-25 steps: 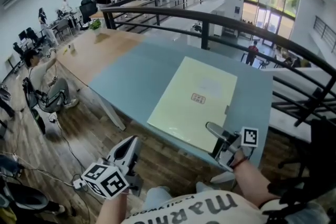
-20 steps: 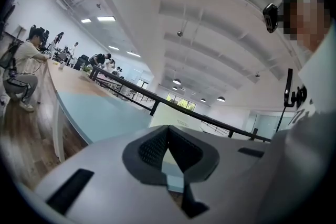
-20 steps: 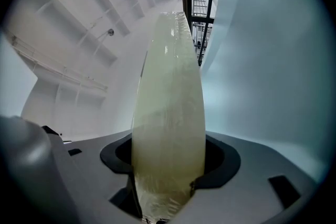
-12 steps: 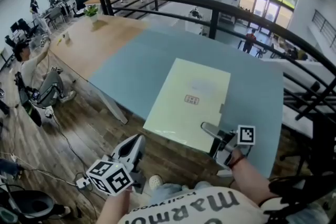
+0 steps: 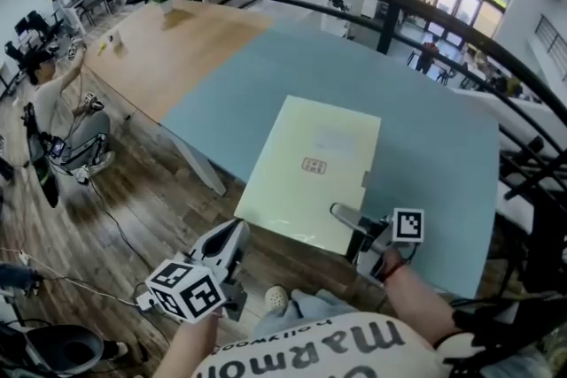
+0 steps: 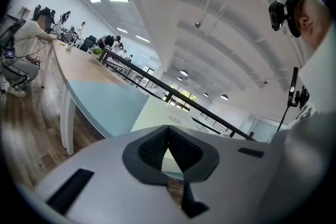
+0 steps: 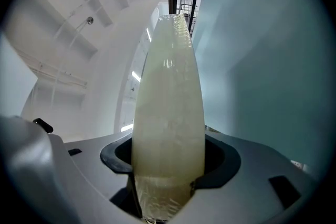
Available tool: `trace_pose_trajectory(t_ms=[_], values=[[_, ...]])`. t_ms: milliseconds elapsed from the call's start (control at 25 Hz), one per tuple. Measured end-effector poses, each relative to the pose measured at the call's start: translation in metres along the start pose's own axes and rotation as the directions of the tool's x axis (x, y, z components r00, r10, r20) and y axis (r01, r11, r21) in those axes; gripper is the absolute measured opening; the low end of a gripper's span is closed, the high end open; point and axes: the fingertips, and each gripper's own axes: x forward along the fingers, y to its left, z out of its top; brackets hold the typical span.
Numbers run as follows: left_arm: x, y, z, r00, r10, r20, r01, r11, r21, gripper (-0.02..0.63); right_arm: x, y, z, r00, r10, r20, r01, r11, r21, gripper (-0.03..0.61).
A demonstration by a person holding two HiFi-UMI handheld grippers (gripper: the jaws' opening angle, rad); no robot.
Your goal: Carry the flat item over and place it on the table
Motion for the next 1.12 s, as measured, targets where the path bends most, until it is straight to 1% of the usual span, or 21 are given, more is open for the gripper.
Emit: trace_pose_trajectory(t_ms=[120,240,440,720,920,1120], values=[[0.000,0.015,-0.004,1.000,-0.001,-0.027,0.000,1.000,-0.013,0.003,0.016,-0.006,-0.008,1.000,-0.007,-0.016,0.007,1.000,0.007,0.296],[-0.001,0.027,-0.011,0.999,0.006,-0.049,-0.007,1.000,-0.026,0.003,0.025,-0.018,-0.011,0.999,-0.033,-0.016,0.034,0.999,0.014,0.296],[-0.005,0.046,-0.013,0.998,0.015,-0.063,-0.018,0.999,-0.051,0.003,0.040,-0.030,-0.013,0.998,-0.058,-0.007,0.059,0.997,0.051,0.296],[-0.006,0.076,0.000,0.998,0.012,-0.059,-0.016,0.998,-0.064,0.003,0.070,-0.044,-0.008,0.994,-0.105,0.008,0.104,0.993,0.058,0.296],[-0.011,0.083,0.010,0.998,0.000,-0.066,-0.004,0.998,-0.057,0.003,0.086,-0.043,-0.011,0.991,-0.135,0.013,0.134,0.988,0.076,0.296],[-0.016,0.100,0.023,0.999,0.007,-0.037,-0.009,0.998,-0.062,0.003,0.099,-0.048,-0.010,0.986,-0.163,0.021,0.162,0.985,0.067,0.296]])
